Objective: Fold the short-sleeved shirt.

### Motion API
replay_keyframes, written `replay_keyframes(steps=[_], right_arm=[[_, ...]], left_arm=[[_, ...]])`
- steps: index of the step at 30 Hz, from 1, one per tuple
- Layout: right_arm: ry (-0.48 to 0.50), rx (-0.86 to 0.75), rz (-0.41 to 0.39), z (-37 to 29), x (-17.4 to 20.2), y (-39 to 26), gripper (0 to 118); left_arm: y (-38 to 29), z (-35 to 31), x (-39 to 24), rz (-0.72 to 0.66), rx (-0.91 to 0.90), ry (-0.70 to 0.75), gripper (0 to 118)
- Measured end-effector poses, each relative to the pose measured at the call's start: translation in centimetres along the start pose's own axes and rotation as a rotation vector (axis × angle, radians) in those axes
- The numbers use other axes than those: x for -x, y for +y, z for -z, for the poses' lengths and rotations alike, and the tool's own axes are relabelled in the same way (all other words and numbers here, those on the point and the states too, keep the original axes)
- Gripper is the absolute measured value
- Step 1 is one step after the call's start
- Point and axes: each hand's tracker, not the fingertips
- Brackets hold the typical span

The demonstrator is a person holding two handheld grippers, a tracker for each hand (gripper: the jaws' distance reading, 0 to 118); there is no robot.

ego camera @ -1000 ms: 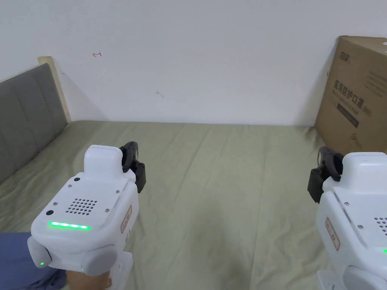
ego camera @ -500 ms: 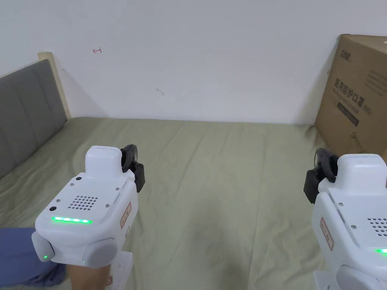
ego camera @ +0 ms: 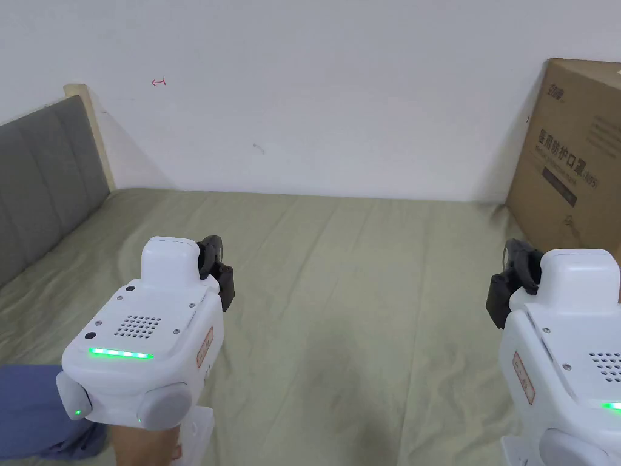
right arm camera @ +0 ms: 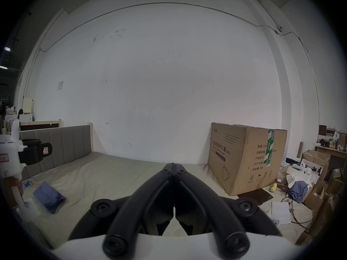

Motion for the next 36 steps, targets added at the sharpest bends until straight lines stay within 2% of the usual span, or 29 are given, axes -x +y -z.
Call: replay_keyframes(steps=[33, 35, 36], right_arm=[[0.004, -0.004, -0.002, -0.28, 0.25, 0.01, 0], [0.007, -0.002, -0.002, -0.29, 0.26, 0.01, 0], [0.009, 0.005, -0.002, -0.29, 0.24, 0.04, 1]], left_arm=[[-0.01, -0.23, 0.27, -0.002, -0.003, 0.009, 0], [-0.04, -0.29, 0.31, 0.001, -0.002, 0.012, 1], [-0.06, -0.37, 0.35, 0.0, -0.005, 0.019, 5]])
